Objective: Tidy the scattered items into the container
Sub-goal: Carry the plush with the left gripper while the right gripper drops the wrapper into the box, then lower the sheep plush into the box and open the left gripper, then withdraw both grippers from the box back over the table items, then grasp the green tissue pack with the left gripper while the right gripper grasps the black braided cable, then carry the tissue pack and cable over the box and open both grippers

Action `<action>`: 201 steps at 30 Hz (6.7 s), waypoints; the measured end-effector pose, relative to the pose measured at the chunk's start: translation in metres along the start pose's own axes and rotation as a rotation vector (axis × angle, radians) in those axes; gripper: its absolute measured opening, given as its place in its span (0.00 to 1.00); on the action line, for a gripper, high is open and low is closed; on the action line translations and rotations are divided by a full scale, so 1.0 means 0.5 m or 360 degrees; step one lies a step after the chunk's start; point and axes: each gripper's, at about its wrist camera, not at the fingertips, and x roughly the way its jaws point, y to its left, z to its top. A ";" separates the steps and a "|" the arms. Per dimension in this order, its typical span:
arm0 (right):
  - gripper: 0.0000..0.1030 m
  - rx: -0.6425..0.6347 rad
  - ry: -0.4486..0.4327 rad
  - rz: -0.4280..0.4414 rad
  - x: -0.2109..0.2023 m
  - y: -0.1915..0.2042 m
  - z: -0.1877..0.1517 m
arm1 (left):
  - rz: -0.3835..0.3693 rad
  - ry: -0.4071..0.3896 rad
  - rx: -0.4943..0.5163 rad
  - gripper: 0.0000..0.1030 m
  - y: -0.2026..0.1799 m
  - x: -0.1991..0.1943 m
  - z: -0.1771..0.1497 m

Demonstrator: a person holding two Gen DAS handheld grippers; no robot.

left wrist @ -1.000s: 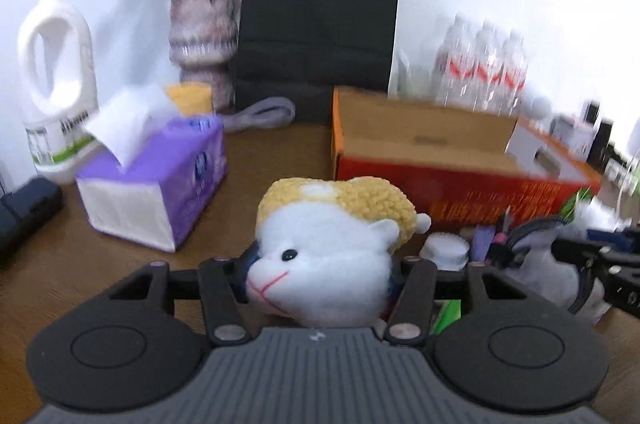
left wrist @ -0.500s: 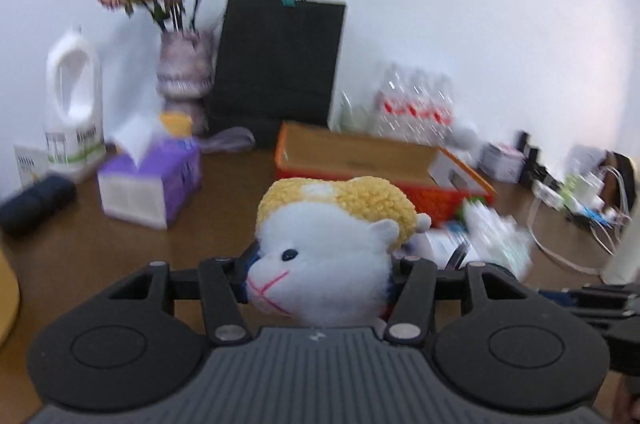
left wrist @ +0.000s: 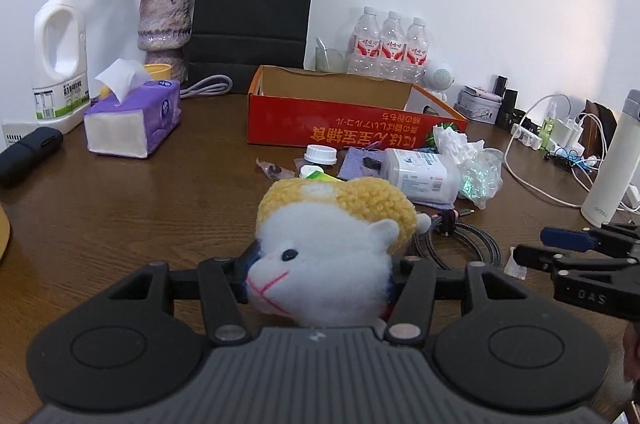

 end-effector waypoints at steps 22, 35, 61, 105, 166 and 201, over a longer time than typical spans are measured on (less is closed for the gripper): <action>0.16 0.0190 -0.0059 -0.0073 0.001 -0.006 0.012 | 0.0124 -0.0161 -0.0001 0.53 -0.010 0.000 0.002; 0.16 0.0210 -0.0522 -0.0064 -0.151 0.046 0.000 | 0.0150 -0.0361 -0.0002 0.54 -0.042 -0.102 -0.046; 0.17 0.0350 0.0298 0.0062 0.614 -0.232 0.562 | 0.0282 0.0256 0.0136 0.54 0.068 0.637 0.492; 0.90 0.0133 -0.0386 0.0073 0.151 -0.068 0.356 | 0.0185 -0.0532 0.0135 1.00 0.010 0.157 0.312; 0.98 0.0125 0.0283 0.0116 0.203 0.090 0.087 | -0.0126 0.0263 0.0250 0.64 0.024 0.304 0.104; 0.80 0.0146 -0.0331 0.0041 -0.151 0.121 -0.046 | 0.0086 -0.0356 0.0101 0.63 -0.068 -0.154 -0.070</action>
